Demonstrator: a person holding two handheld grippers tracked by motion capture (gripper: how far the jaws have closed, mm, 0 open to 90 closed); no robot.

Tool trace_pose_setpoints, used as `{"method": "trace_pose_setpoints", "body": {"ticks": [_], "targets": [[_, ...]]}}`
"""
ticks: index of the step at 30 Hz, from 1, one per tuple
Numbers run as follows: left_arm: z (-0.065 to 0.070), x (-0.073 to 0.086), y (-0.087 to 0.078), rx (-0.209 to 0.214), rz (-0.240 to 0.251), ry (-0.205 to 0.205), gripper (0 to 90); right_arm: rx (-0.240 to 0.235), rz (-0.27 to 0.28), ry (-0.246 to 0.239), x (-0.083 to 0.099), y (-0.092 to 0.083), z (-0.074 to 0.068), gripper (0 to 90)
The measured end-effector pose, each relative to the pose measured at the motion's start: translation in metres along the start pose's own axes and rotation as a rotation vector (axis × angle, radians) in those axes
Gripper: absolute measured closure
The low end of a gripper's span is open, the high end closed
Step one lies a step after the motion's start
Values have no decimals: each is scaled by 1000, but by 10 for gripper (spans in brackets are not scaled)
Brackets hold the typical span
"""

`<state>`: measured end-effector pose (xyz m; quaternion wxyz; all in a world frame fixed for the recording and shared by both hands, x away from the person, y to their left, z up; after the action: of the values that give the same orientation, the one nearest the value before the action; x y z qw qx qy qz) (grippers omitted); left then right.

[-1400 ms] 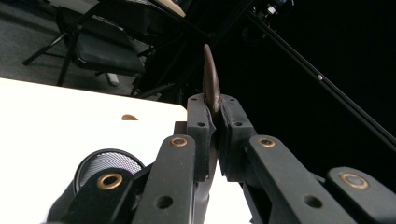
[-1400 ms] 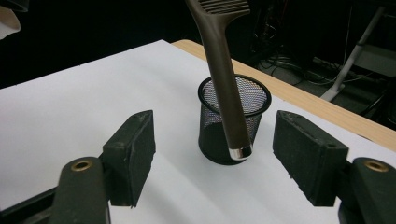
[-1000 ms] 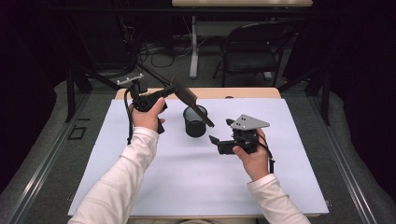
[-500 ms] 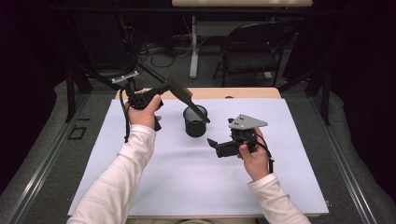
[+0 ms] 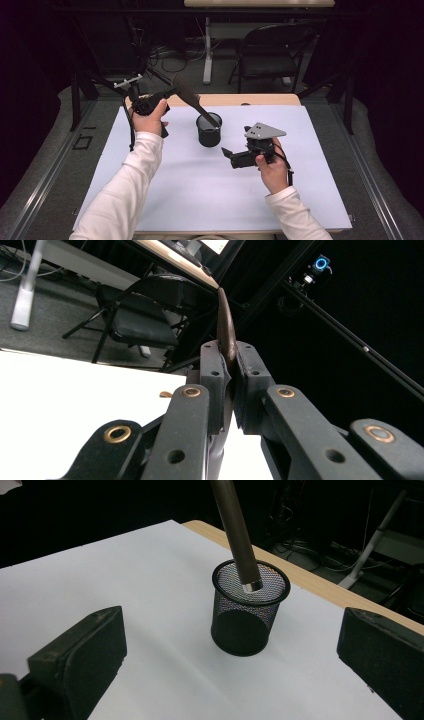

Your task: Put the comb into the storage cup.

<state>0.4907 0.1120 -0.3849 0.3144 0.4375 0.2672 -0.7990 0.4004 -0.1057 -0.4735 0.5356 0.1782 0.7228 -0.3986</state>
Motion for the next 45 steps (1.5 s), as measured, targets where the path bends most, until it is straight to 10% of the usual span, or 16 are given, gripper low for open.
{"method": "trace_pose_setpoints", "body": {"ticks": [45], "targets": [[-21, -2, 8, -99, 31, 21, 843, 6, -20, -27, 4, 3, -2, 0]]}}
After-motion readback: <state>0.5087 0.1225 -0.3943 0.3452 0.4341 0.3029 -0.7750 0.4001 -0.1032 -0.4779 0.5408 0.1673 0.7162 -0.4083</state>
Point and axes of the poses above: each handheld gripper's, and its own axes: y roughly forward along the jaws, x roughly out of its underside, z roughly to its right, the point moved 8 cm from there along y, roughly forward along the jaws, and after that the axes turned 10 degrees about y, right-handed, at the moved point
